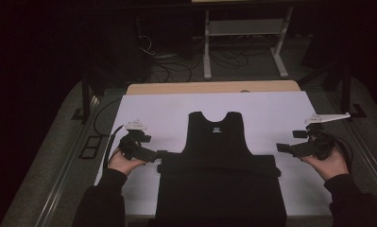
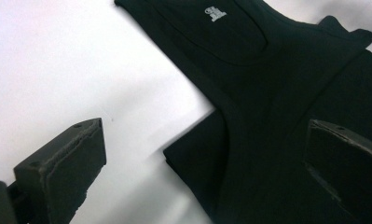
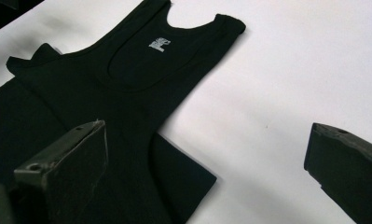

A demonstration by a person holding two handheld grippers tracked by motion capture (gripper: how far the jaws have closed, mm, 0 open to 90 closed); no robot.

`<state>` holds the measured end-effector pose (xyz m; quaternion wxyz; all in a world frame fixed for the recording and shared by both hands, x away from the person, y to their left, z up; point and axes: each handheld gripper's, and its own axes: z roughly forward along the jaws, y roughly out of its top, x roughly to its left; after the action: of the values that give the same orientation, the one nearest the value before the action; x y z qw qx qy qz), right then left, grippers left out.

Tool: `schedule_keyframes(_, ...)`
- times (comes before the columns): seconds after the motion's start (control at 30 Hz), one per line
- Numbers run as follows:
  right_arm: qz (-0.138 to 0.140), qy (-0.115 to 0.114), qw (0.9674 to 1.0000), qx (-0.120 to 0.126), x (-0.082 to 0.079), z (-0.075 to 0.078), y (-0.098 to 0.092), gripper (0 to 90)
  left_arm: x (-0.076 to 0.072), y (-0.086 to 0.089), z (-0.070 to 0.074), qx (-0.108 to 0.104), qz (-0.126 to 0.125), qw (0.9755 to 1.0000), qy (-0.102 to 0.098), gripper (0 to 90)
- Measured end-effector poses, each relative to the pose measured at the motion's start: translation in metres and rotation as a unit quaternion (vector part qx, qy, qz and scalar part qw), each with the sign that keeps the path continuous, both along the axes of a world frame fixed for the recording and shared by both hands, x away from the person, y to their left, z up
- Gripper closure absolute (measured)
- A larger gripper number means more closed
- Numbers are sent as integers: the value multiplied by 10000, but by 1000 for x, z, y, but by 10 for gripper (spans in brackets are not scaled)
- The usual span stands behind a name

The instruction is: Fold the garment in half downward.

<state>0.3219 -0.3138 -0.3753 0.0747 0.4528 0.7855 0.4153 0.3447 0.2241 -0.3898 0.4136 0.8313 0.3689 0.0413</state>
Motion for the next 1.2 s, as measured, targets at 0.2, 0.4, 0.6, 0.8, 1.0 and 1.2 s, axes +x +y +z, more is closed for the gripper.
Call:
schedule_keyframes(0.2, 24, -32, 10000, -53, 9, 4, 3, 0, 8, -5, 4, 43, -40, 10000, -3, 0)
schedule_keyframes(0.4, 71, -64, 9999, -45, 17, 8, 5, 0, 15, -6, 9, 0, -7, 10000, -34, 0)
schedule_keyframes(0.6, 55, -60, 10000, 0, 27, 9, 5, 0, 25, -9, 13, 16, 8, 10000, -41, 0)
schedule_keyframes(0.8, 44, -51, 10000, -31, 36, 11, 6, 0, 34, -11, 17, 45, -6, 10000, -25, 0)
schedule_keyframes(1.0, 79, -45, 9999, -70, 45, 10, 10, 0, 42, -13, 20, 86, 26, 10000, -33, 0)
schedule_keyframes(1.2, 107, -57, 9999, -49, 54, 13, 13, 0, 50, -14, 20, 97, 59, 9999, -50, 0)
